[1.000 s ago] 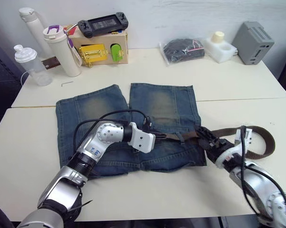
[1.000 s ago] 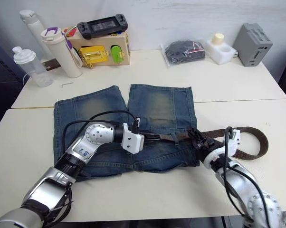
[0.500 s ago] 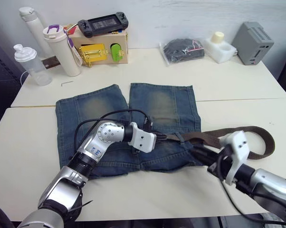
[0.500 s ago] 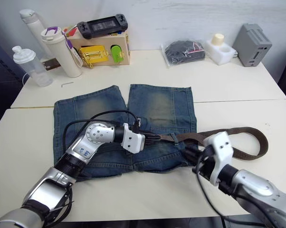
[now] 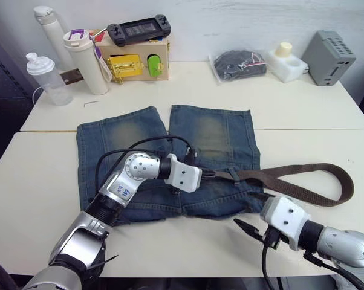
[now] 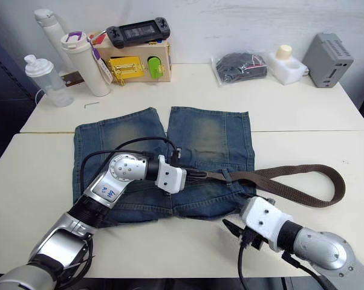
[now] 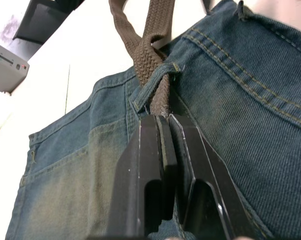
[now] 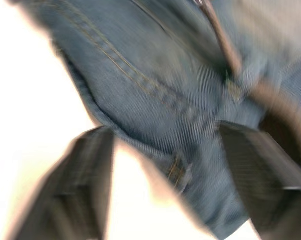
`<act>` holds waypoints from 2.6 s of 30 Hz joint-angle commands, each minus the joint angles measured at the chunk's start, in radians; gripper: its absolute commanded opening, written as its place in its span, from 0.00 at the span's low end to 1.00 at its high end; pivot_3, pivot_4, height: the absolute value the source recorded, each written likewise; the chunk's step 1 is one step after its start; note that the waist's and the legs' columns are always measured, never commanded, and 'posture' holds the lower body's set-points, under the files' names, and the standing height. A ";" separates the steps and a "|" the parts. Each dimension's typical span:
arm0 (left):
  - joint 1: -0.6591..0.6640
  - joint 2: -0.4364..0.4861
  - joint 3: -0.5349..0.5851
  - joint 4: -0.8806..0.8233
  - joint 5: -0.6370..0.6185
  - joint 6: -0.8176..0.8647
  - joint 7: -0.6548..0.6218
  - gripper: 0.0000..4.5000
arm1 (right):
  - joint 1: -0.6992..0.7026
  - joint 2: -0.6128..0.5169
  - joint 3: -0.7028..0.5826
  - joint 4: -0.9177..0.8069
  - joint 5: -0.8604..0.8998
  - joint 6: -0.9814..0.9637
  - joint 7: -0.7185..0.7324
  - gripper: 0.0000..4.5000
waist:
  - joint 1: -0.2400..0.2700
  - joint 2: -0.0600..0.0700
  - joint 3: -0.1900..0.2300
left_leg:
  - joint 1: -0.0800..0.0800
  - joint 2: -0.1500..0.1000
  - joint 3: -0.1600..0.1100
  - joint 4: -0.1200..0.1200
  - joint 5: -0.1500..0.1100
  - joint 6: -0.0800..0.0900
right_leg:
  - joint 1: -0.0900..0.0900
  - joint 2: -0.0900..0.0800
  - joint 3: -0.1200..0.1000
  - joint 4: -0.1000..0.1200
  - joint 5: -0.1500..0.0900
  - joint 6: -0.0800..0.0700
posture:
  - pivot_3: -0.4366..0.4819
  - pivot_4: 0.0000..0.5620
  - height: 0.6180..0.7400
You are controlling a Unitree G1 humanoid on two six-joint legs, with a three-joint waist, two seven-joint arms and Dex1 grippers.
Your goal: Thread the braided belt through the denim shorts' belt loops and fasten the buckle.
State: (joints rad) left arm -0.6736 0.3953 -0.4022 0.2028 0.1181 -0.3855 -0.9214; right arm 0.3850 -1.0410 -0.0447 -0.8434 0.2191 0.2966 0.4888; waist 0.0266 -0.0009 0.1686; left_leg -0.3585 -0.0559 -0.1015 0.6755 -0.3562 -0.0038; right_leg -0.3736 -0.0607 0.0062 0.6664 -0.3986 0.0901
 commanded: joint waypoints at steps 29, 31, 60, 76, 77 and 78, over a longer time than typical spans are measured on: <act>0.118 0.147 0.082 -0.325 -0.046 0.184 -0.026 0.00 | -0.056 0.152 -0.134 0.427 -0.404 -0.065 0.088 0.01 | 0.030 -0.003 0.000 | -0.001 -0.003 -0.001 0.005 -0.001 0.001 | 0.001 -0.003 0.001 0.002 0.001 0.001 | 0.48 0.27 1.00; 0.123 0.142 0.076 -0.329 -0.041 0.182 -0.023 0.00 | -0.063 0.155 -0.147 0.437 -0.403 -0.047 0.093 0.01 | 0.034 -0.003 0.000 | -0.001 -0.003 -0.002 0.007 0.000 0.001 | 0.002 -0.002 0.001 0.001 0.002 0.003 | 0.48 0.27 1.00; 0.211 0.131 0.126 -0.212 0.047 -0.221 0.183 0.00 | -0.276 0.178 -0.488 0.182 1.452 0.814 -0.110 0.99 | 0.028 -0.003 0.001 | -0.002 -0.001 0.000 0.007 -0.001 0.002 | 0.001 -0.002 0.001 0.001 0.002 0.004 | 0.48 0.27 1.00; 0.212 0.124 0.119 -0.179 0.069 -0.327 0.242 0.00 | -0.317 0.895 0.035 0.137 1.753 0.116 -1.217 0.99 | -0.014 -0.005 -0.001 | -0.009 -0.001 -0.004 0.007 -0.001 0.003 | -0.004 -0.002 -0.001 0.002 0.004 0.007 | 0.48 0.27 1.00; 0.210 0.125 0.119 -0.177 0.068 -0.328 0.242 0.00 | -0.316 0.884 0.022 0.137 1.753 0.110 -1.229 0.99 | -0.015 -0.005 -0.001 | -0.009 -0.002 -0.004 0.007 -0.001 0.003 | -0.004 -0.002 -0.001 0.002 0.004 0.007 | 0.48 0.27 1.00; 0.208 0.126 0.119 -0.176 0.067 -0.329 0.241 0.00 | -0.313 0.878 0.010 0.138 1.753 0.104 -1.239 0.99 | -0.016 -0.005 -0.001 | -0.009 -0.002 -0.004 0.007 -0.001 0.003 | -0.004 -0.002 -0.001 0.002 0.004 0.007 | 0.48 0.27 1.00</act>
State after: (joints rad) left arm -0.4588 0.5187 -0.2914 0.0445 0.1953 -0.6982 -0.6921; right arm 0.0661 -0.1475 0.0001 -0.6621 1.9469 0.4286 -0.7194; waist 0.0103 -0.0057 0.1675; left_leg -0.3673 -0.0576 -0.1054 0.6821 -0.3571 -0.0011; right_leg -0.3773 -0.0631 0.0050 0.6679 -0.3948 0.0968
